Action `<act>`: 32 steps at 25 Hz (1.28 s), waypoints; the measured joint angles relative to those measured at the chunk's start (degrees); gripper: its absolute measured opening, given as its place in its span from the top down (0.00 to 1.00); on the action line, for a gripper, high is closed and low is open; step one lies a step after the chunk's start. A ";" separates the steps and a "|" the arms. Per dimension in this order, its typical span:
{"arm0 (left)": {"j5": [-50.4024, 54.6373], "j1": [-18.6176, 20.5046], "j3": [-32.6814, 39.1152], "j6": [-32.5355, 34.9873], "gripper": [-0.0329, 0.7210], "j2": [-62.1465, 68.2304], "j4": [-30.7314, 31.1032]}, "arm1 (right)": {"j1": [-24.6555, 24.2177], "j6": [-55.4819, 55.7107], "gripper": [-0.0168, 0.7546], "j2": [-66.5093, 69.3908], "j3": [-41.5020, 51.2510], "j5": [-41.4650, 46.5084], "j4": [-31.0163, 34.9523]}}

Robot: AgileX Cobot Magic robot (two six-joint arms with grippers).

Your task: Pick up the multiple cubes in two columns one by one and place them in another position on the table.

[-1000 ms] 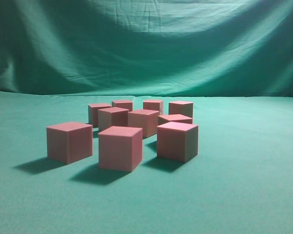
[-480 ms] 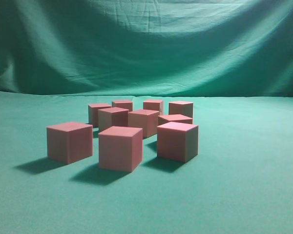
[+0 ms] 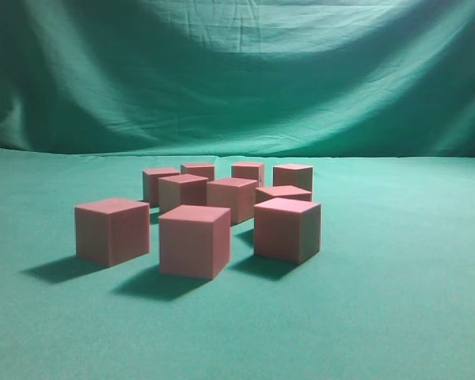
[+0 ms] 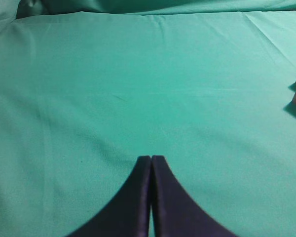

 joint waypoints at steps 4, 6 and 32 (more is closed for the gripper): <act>0.00 0.00 0.00 0.00 0.96 0.00 0.00 | 0.00 -1.39 0.98 -5.41 0.00 0.00 1.50; 0.00 0.00 0.00 0.00 0.96 0.00 0.00 | 0.00 -1.52 0.98 -7.68 0.00 0.13 1.63; 0.00 0.00 0.00 0.00 0.96 0.00 0.00 | 0.00 -1.61 0.98 -14.49 0.00 0.47 1.51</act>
